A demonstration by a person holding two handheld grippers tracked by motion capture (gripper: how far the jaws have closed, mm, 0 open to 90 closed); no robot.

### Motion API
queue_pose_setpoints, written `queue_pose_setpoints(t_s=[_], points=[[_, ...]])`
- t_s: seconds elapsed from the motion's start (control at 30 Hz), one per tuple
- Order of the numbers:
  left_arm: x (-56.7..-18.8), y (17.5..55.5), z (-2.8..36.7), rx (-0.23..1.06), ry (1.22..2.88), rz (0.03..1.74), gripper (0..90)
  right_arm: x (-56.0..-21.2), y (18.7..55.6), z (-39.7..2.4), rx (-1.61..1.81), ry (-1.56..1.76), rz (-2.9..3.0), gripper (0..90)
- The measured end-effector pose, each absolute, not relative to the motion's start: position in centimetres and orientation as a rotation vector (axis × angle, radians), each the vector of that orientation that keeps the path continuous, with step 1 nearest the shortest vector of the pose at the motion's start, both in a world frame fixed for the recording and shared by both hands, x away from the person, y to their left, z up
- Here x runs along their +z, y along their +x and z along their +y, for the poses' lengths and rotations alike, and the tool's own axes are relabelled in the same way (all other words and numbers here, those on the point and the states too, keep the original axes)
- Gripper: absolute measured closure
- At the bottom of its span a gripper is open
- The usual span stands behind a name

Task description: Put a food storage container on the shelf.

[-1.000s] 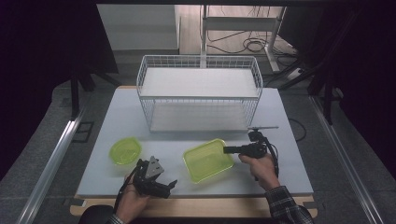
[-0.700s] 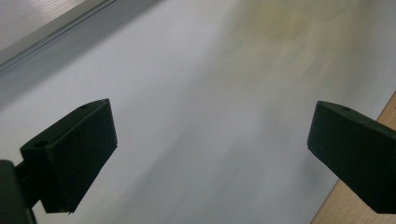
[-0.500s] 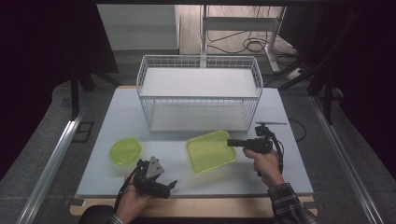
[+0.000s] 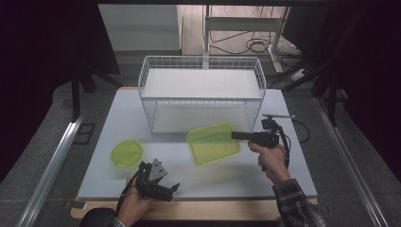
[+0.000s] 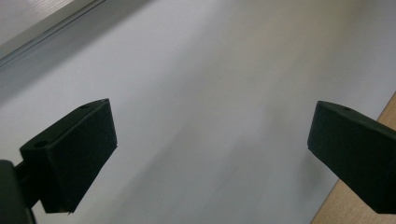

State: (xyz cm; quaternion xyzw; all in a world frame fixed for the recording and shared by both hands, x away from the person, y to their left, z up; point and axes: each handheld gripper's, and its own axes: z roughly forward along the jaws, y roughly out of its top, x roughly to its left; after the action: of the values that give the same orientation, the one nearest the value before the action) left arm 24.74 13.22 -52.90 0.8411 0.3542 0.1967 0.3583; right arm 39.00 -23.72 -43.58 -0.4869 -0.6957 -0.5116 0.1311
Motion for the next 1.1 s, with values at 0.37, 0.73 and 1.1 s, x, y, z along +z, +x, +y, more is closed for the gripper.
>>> queue_pose_setpoints(t_s=[0.37, 0.73, 1.1], points=[[-52.9, 24.7, 13.2, 0.508, 2.172, 0.911, 0.8, -41.0, 39.4, -23.2, -1.543, -1.417, -2.013, 80.3], [-52.9, 24.8, 13.2, 0.498, 2.170, 0.914, 0.8, -38.1, 40.1, -22.6, -1.605, -1.403, -2.034, 80.3], [-52.9, 24.8, 13.1, 0.499, 2.171, 0.913, 0.8, -35.7, 41.3, -22.0, -1.685, -1.412, -2.014, 80.3]])
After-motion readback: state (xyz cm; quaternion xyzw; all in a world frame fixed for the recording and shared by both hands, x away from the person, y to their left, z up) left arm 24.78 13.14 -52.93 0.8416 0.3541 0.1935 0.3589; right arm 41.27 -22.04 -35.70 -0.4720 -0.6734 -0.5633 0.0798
